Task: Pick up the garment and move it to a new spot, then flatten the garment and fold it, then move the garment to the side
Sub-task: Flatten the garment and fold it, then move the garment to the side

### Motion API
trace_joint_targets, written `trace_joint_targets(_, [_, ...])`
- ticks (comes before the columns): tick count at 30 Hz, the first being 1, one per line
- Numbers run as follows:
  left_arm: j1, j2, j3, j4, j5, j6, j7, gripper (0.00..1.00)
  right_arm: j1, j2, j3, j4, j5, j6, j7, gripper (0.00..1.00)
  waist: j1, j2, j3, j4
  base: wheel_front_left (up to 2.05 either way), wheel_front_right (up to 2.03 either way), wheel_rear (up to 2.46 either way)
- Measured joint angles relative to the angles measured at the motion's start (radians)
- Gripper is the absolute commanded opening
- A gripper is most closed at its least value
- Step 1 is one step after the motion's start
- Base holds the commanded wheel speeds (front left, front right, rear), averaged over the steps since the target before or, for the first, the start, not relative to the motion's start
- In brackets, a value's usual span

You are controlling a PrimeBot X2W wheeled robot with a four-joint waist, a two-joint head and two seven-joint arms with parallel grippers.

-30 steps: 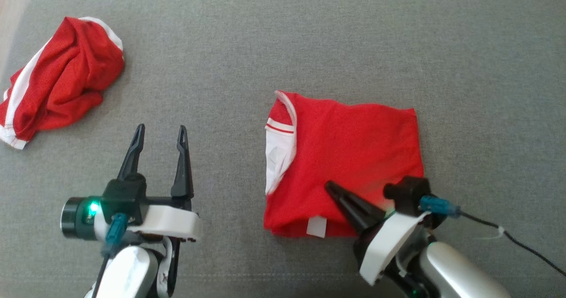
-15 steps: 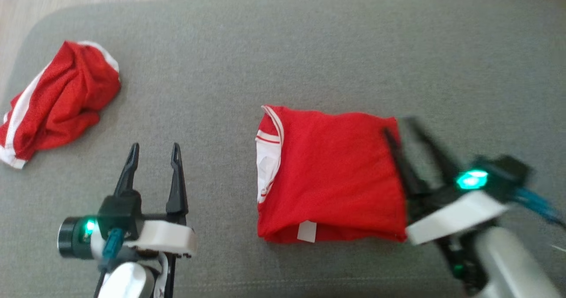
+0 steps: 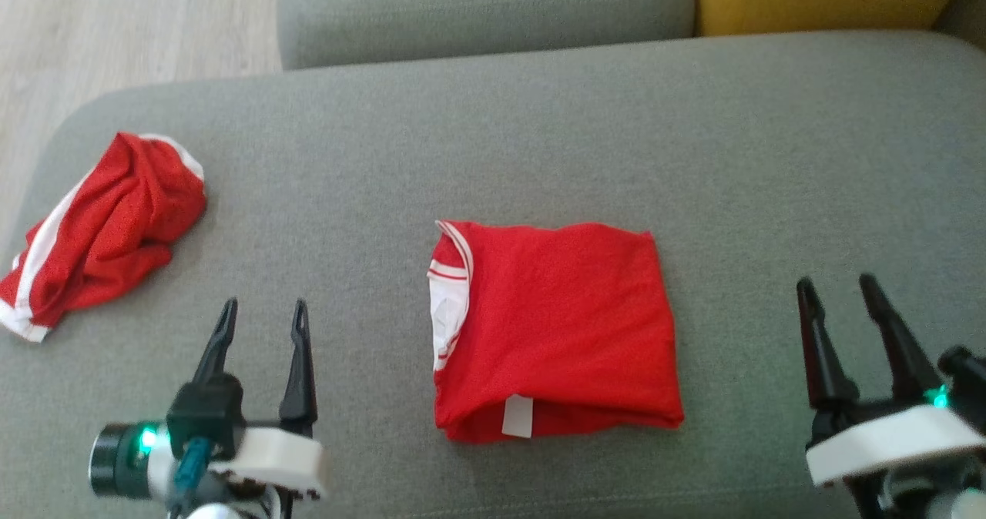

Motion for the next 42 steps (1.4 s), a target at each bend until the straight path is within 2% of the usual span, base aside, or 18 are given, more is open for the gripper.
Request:
trace_joint_targets(16, [0.081, 0.030, -0.017, -0.011, -0.010, 0.014, 0.026, 1.00, 0.078, 0.038, -0.024, -0.035, -0.037, 0.000, 0.037, 1.00, 0.0000, 0.0000, -0.073, 0.009, 0.00, 0.00, 0.00])
trace_joint_targets(42, [0.081, 0.036, -0.021, -0.003, -0.010, 0.023, 0.025, 1.00, 0.096, 0.041, -0.028, -0.056, -0.054, 0.000, 0.078, 1.00, 0.0000, -0.0001, -0.056, 0.019, 0.00, 0.00, 0.00])
